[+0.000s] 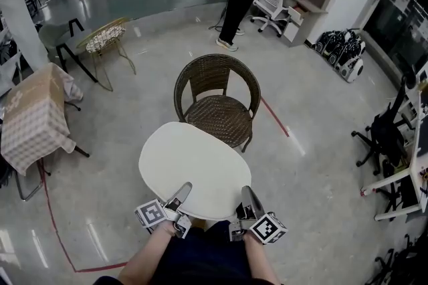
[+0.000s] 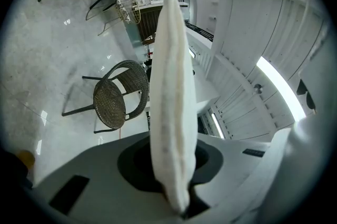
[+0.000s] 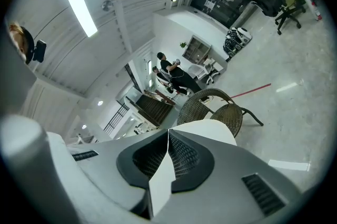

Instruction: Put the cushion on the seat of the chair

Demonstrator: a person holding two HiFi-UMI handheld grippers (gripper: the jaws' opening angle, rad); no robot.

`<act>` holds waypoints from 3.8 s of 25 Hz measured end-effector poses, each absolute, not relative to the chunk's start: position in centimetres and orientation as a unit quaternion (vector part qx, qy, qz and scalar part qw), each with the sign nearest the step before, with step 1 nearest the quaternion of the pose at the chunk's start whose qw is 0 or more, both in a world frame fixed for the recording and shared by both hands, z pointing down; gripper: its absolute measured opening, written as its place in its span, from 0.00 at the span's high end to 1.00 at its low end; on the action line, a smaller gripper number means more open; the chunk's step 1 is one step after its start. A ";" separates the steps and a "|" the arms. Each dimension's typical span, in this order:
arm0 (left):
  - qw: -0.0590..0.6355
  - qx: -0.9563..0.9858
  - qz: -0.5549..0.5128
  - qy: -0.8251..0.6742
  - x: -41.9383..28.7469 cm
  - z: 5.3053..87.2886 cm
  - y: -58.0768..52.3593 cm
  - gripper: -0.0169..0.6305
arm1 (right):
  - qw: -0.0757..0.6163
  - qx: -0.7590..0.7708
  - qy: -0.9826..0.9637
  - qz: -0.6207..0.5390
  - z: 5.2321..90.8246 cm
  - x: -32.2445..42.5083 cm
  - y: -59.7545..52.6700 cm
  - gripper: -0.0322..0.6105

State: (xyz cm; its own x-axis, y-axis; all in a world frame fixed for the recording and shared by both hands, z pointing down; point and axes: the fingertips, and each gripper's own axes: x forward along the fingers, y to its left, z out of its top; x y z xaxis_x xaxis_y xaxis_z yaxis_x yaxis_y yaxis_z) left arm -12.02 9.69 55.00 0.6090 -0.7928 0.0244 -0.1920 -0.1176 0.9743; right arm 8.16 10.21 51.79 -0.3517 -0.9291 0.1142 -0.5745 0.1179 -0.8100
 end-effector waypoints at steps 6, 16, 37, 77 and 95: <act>0.564 0.696 -0.270 -0.353 -12.3 54.9 9.9 0.86 | 0.224 -0.518 0.719 -0.406 50.9 7.8 10.0 0.97; 0.556 0.704 -0.270 -0.350 -11.9 54.4 8.9 0.86 | 0.222 -0.513 0.718 -0.416 51.9 7.8 9.1 0.97; 0.568 0.676 -0.277 -0.379 -8.2 55.4 -1.6 0.86 | 0.219 -0.492 0.724 -0.430 52.1 11.3 -2.7 0.97; 0.593 0.559 -0.340 -0.470 -1.6 60.9 -21.4 0.86 | 0.161 -0.425 0.758 -0.468 54.6 17.6 -24.7 0.97; 0.618 0.498 -0.377 -0.478 -1.8 64.8 -24.9 0.86 | 0.134 -0.431 0.749 -0.485 57.0 16.9 -27.4 0.97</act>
State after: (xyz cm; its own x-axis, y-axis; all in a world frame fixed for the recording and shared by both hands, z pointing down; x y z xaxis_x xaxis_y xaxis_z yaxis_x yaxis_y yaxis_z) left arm -1.76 -24.90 64.76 0.2588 -0.9417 0.2148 -0.0091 0.2200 0.9755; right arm 16.91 -27.39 56.97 -0.5929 -0.7754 0.2173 -0.5149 0.1576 -0.8426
